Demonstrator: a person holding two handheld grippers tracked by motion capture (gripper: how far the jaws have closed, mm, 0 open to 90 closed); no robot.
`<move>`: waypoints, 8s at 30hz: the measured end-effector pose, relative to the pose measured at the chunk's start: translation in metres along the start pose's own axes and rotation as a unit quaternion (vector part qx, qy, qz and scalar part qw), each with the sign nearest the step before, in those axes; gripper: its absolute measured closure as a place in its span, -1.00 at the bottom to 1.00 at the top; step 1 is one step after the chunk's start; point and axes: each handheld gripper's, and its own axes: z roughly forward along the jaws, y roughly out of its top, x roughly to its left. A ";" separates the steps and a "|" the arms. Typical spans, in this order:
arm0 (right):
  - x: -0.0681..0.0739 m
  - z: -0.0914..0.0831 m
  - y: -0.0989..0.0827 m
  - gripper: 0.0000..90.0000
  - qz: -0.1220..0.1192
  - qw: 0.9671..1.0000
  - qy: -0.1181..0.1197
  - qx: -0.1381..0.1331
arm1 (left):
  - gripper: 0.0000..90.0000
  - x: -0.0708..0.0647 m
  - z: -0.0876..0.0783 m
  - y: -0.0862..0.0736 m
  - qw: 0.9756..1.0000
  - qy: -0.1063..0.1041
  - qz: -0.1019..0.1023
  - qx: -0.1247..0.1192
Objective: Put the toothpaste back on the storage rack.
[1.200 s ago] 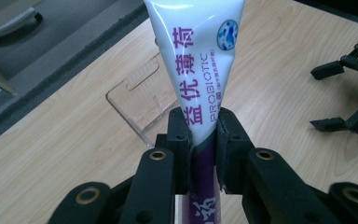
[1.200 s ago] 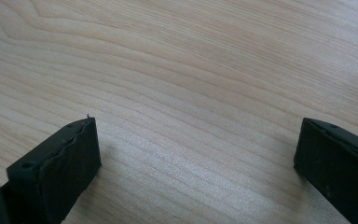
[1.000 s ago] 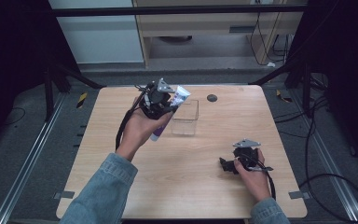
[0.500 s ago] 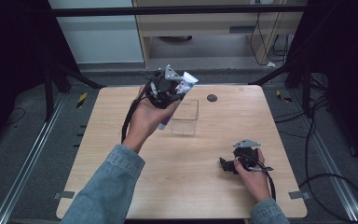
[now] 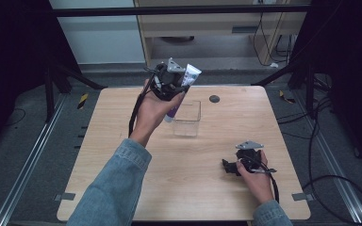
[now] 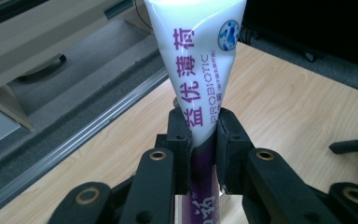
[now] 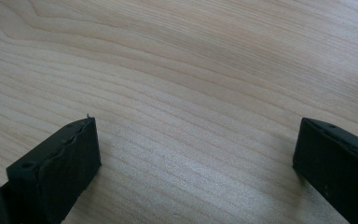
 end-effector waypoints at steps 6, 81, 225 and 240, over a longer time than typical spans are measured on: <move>0.000 0.000 0.000 -0.98 0.001 1.000 -0.001 0.000 | 0.72 0.002 0.004 0.003 1.000 0.005 -0.008 -0.006; 0.000 0.000 0.001 -0.99 0.003 1.000 0.001 0.000 | 0.72 0.012 0.091 -0.058 0.995 0.006 -0.055 -0.082; 0.000 0.001 0.001 -0.99 0.002 1.000 0.000 -0.001 | 0.66 -0.008 0.143 -0.074 0.998 0.014 -0.059 0.025; 0.000 0.001 0.001 -0.99 0.002 1.000 0.000 -0.001 | 0.64 -0.007 0.143 -0.075 0.998 0.008 -0.066 0.022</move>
